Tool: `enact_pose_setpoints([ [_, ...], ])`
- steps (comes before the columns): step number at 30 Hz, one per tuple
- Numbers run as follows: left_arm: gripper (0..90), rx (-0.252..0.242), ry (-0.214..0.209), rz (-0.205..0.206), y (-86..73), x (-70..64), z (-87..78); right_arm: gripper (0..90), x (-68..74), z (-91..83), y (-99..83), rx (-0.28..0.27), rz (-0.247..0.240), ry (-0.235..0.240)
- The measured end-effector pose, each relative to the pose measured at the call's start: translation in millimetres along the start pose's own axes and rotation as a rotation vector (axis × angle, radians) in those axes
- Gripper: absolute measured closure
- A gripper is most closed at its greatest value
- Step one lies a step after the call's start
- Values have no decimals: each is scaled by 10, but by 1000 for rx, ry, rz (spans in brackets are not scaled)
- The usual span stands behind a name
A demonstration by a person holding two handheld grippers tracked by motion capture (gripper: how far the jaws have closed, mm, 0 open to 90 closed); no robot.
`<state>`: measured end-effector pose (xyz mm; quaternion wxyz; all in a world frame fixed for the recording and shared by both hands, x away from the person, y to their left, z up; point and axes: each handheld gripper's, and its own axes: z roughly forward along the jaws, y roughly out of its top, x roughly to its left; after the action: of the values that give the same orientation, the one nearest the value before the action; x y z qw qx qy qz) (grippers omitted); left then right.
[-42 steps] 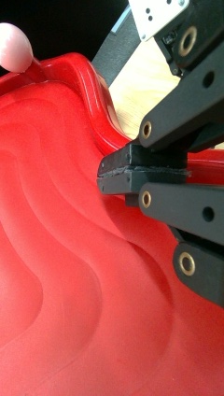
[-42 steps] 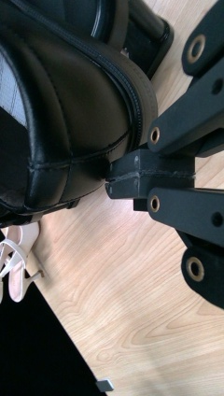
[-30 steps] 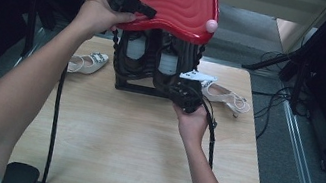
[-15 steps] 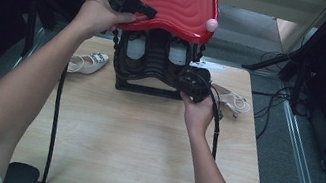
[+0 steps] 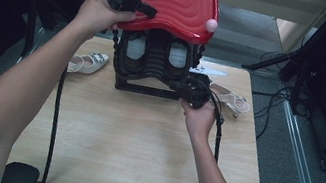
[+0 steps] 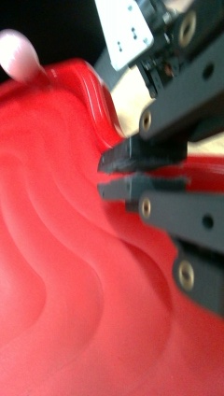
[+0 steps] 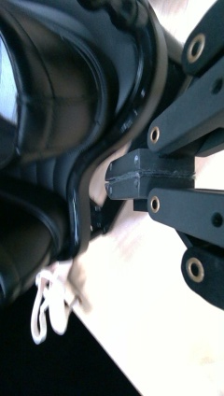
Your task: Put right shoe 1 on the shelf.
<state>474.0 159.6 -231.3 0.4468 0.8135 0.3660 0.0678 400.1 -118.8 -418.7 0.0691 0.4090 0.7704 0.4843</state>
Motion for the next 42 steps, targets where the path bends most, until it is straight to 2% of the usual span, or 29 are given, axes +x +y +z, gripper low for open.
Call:
enact_pose_setpoints([
  [2, 795, 3, 22, 32, 7, -36, -44, 867, 18, -40, -28, 9, 14, 23],
  [3, 791, -5, 15, 46, 9, -51, -89, 862, 29, -56, -42, 7, 9, 28],
  [5, 763, -13, 8, 44, 7, -64, -127, 856, 48, -83, -65, 9, 2, 33],
  [6, 750, -25, -9, 55, -5, -97, -196, 819, 62, -108, -99, 13, 2, 51],
  [8, 712, -24, -14, 56, -31, -126, -242, 794, 70, -121, -124, 21, 8, 71],
  [10, 672, -22, -20, 55, -51, -143, -254, 763, 90, -149, -157, 17, -7, 76],
  [11, 650, -9, -30, 55, -103, -178, -273, 758, 94, -153, -169, 14, -8, 82],
  [14, 601, -6, -46, 61, -209, -224, -297, 758, 99, -192, -209, 16, 29, 120],
  [15, 587, -6, -46, 61, -209, -224, -297, 758, 99, -192, -209, 16, 29, 120],
  [16, 573, -4, -47, 65, -241, -237, -300, 719, 115, -234, -235, 17, 38, 109],
  [17, 564, -5, -51, 75, -331, -270, -304, 710, 122, -256, -249, 15, 47, 98],
  [19, 545, 2, -60, 81, -431, -303, -294, 702, 131, -287, -283, 18, 55, 85],
  [20, 542, 2, -60, 81, -431, -303, -294, 702, 131, -287, -283, 18, 55, 85],
  [21, 539, 4, -58, 91, -518, -325, -285, 703, 142, -305, -335, 27, 46, 84],
  [22, 537, 4, -58, 91, -518, -325, -285, 703, 142, -305, -335, 27, 46, 84],
  [24, 531, -1, -71, 91, -643, -343, -277, 682, 140, -333, -408, 19, 39, 104],
  [26, 525, -2, -74, 91, -674, -347, -273, 669, 141, -341, -436, 24, 35, 98],
  [27, 522, -6, -83, 94, -759, -357, -259, 632, 145, -358, -484, 26, 25, 101],
  [28, 513, -6, -83, 94, -759, -357, -259, 632, 145, -358, -484, 26, 25, 101],
  [30, 497, -6, -98, 93, -896, -365, -210, 611, 152, -369, -544, 43, 20, 111],
  [33, 494, -8, -99, 93, -978, -362, -173, 601, 150, -376, -586, 47, 18, 118],
  [34, 487, -5, -110, 72, -1048, -344, -135, 583, 142, -388, -620, 51, 29, 139],
  [36, 479, 1, -109, 69, -1078, -336, -118, 576, 131, -388, -635, 56, 36, 155],
  [37, 473, 9, -105, 67, -1142, -330, -85, 562, 114, -391, -666, 58, 61, 171],
  [38, 465, 9, -105, 67, -1142, -330, -85, 562, 114, -391, -666, 58, 61, 171],
  [39, 463, 17, -97, 74, -1204, -324, -60, 522, 119, -402, -695, 66, 55, 141],
  [42, 458, 16, -98, 62, -1267, -316, -35, 464, 129, -402, -723, 80, 57, 126],
])
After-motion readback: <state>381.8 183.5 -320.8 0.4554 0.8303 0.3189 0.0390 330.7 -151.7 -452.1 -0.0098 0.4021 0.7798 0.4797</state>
